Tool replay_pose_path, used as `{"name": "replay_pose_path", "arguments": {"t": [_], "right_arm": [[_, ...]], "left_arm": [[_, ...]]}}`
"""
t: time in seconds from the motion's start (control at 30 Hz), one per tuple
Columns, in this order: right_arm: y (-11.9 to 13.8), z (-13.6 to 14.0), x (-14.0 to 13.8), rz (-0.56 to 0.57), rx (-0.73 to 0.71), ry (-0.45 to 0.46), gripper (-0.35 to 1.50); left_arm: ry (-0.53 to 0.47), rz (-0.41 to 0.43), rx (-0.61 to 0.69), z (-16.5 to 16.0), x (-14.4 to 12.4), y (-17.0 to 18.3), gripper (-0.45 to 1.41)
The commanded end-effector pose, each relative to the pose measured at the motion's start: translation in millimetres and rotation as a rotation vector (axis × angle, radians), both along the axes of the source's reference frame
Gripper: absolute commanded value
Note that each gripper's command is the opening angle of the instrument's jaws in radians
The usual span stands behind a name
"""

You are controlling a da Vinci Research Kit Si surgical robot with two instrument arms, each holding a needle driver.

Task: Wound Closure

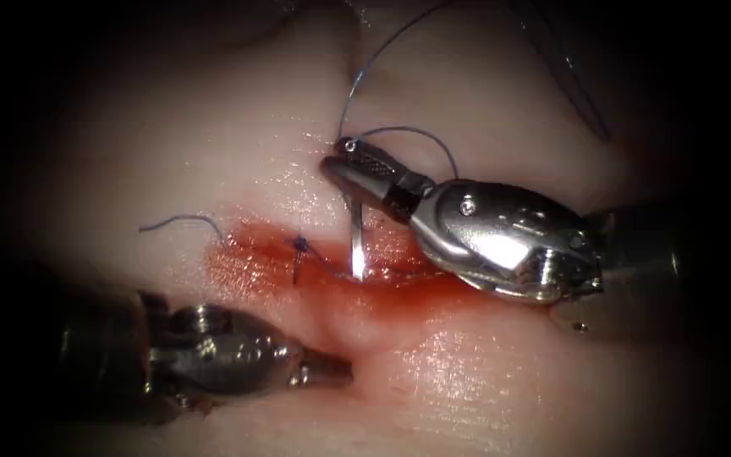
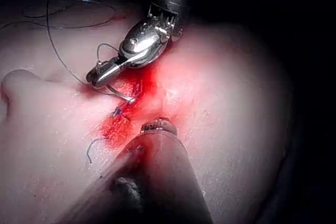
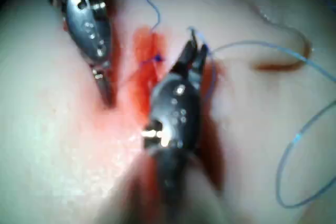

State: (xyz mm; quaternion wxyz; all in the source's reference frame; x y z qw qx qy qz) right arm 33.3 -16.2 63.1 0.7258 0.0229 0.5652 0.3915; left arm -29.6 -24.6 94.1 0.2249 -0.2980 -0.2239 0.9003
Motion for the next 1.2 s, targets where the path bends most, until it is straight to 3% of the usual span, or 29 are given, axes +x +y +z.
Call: {"name": "replay_pose_path", "arguments": {"t": [0.03,0.8,1.2], "right_arm": [[-0.9,0.5,0.7,-0.005,0.014,0.000,-0.35],[-2.5,0.8,0.0,-0.034,0.326,0.019,-0.35],[-4.2,0.7,0.2,-0.098,0.515,0.090,-0.35]], "left_arm": [[-0.001,0.003,0.002,0.7,-0.5,-0.8,-0.28],[-0.003,0.011,-0.003,1.6,0.3,-0.6,-0.30],[-0.004,0.013,-0.003,1.5,0.4,-0.6,-0.30]]}}
